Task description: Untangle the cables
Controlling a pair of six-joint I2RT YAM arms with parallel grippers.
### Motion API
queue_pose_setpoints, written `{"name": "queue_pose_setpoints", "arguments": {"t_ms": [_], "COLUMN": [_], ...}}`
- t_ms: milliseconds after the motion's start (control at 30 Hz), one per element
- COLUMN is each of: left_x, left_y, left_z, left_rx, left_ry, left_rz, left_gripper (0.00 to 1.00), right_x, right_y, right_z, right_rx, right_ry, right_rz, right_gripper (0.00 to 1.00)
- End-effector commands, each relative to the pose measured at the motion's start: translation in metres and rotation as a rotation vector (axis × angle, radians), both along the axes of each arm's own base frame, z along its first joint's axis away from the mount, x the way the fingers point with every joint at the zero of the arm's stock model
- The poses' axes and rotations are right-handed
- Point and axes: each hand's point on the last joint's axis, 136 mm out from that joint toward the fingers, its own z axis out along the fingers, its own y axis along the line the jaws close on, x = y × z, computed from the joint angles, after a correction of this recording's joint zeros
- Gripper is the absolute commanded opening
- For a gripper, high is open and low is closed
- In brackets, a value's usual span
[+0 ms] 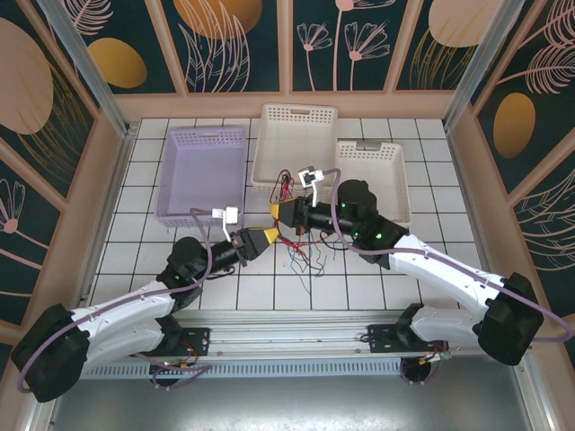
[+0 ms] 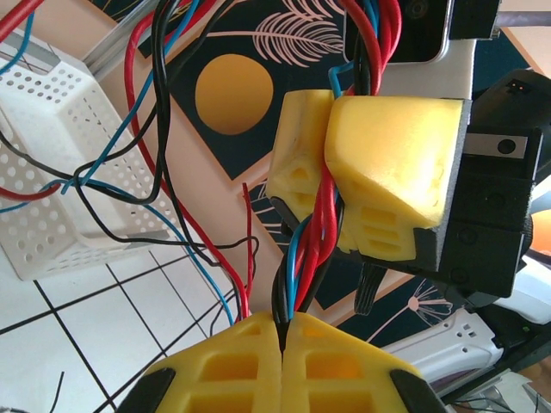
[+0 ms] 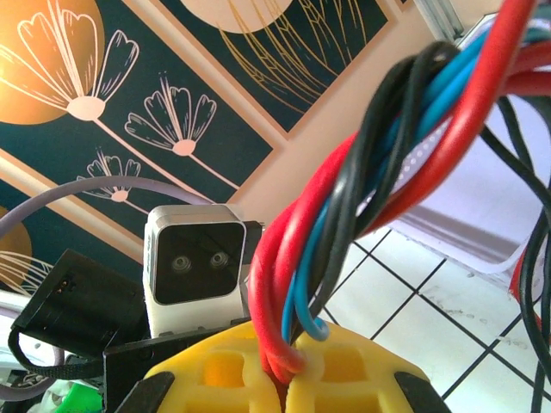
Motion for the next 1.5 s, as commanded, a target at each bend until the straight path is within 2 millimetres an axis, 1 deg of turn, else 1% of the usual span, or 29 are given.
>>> {"name": "queue_pose_setpoints", "arguments": {"t_ms": [0,67,167,200,300,367,500,567,667,733,933,1200,1300,1367,1400,1467], "left_x": [-0.002,-0.002,0.0,0.001,0.002,0.003,0.004,0.004,0.003,0.002,0.0,-0.001,-0.002,-0.002,-0.002,-0.002], "left_y": [0.008,0.011,0.016,0.017,0.019,0.019,0.016,0.014,0.012,0.012,0.011,0.012,0.012,0.012,0.012,0.013], "left_z": [0.012,0.01,0.008,0.008,0.008,0.007,0.005,0.003,0.003,0.003,0.005,0.005,0.005,0.004,0.003,0.002], "left_rx": [-0.05,-0.049,-0.053,-0.055,-0.056,-0.056,-0.048,-0.045,-0.045,-0.044,-0.047,-0.049,-0.049,-0.047,-0.046,-0.045], "left_ry": [-0.038,-0.035,-0.029,-0.027,-0.025,-0.024,-0.022,-0.018,-0.015,-0.015,-0.02,-0.02,-0.021,-0.02,-0.018,-0.018], "left_rz": [0.028,0.044,0.073,0.08,0.092,0.096,0.088,0.08,0.07,0.064,0.052,0.048,0.047,0.047,0.046,0.047], "left_gripper": [0.0,0.0,0.0,0.0,0.0,0.0,0.0,0.0,0.0,0.0,0.0,0.0,0.0,0.0,0.0,0.0], "right_x": [-0.009,-0.011,-0.014,-0.016,-0.021,-0.025,-0.035,-0.038,-0.035,-0.033,-0.029,-0.025,-0.024,-0.023,-0.023,-0.023], "right_y": [0.001,0.0,-0.005,-0.007,-0.014,-0.018,-0.024,-0.023,-0.023,-0.022,-0.015,-0.004,-0.004,-0.005,-0.005,-0.005], "right_z": [0.004,0.003,0.003,0.002,-0.002,-0.005,-0.013,-0.019,-0.025,-0.028,-0.029,-0.036,-0.034,-0.034,-0.033,-0.034], "right_rx": [0.029,0.028,0.023,0.019,0.01,0.006,0.025,0.026,0.014,0.008,0.02,0.014,0.02,0.02,0.022,0.025], "right_ry": [-0.008,-0.007,-0.007,-0.009,-0.011,-0.011,0.001,0.014,0.028,0.032,0.032,0.053,0.044,0.043,0.042,0.044], "right_rz": [0.032,0.039,0.04,0.038,0.039,0.045,0.07,0.083,0.071,0.063,0.074,0.089,0.081,0.073,0.073,0.075], "right_gripper": [0.0,0.0,0.36,0.45,0.6,0.65,0.64,0.6,0.55,0.54,0.52,0.44,0.37,0.29,0.27,0.26]}}
